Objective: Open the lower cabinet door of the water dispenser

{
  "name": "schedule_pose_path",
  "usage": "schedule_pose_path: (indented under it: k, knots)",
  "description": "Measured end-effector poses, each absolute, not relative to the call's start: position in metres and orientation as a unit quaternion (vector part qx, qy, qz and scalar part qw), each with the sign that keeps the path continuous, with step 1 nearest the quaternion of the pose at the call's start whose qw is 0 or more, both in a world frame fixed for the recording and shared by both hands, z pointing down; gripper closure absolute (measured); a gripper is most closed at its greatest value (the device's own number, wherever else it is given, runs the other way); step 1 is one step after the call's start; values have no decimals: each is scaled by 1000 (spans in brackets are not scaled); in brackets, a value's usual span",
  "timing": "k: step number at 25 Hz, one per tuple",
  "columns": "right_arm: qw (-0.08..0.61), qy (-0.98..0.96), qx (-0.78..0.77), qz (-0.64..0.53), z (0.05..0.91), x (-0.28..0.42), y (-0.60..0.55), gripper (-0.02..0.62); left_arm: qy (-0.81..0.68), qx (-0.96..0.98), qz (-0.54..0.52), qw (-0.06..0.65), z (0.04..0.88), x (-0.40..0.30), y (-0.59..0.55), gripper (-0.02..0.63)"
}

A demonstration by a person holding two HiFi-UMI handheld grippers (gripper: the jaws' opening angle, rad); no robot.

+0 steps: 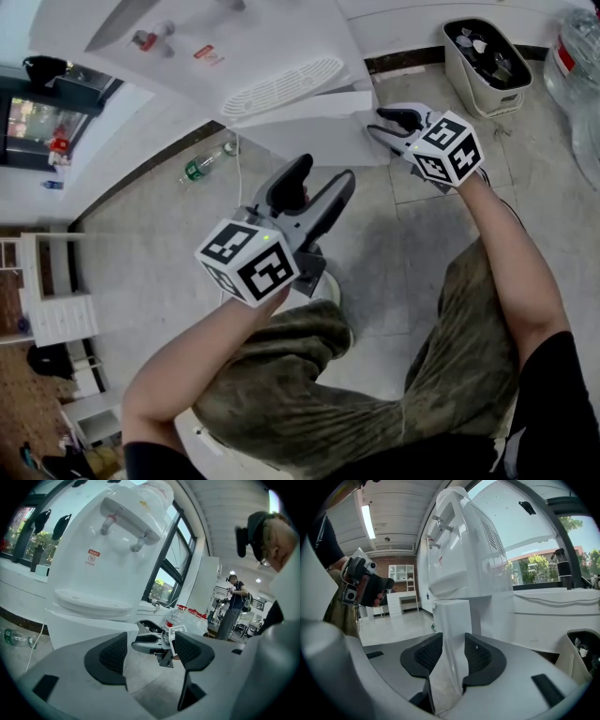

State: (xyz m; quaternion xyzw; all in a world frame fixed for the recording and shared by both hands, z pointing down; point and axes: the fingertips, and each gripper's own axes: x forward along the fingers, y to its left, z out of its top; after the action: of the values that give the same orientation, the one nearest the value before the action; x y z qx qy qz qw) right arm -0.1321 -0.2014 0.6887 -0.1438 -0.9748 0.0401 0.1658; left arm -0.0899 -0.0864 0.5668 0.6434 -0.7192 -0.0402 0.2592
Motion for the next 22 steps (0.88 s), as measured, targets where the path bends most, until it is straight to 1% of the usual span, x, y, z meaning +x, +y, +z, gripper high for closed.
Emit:
schedule_pose_path:
  k: [3, 10, 16, 19, 22]
  knots:
    - [167, -974, -151, 33, 688, -129, -197, 463, -718, 642, -31, 266, 572, -87, -88, 310]
    - [170, -969, -179, 24, 689, -122, -188, 462, -713, 654, -4, 252, 569, -77, -104, 310]
    - [168, -965, -203, 18, 688, -118, -185, 462, -712, 652, -7, 261, 569, -72, -111, 310]
    - [175, -963, -204, 17, 691, -118, -185, 441, -707, 656, 2, 264, 573, -66, -112, 310]
    - [181, -963, -200, 28, 696, -117, -192, 400, -704, 657, 3, 270, 576, -65, -113, 310]
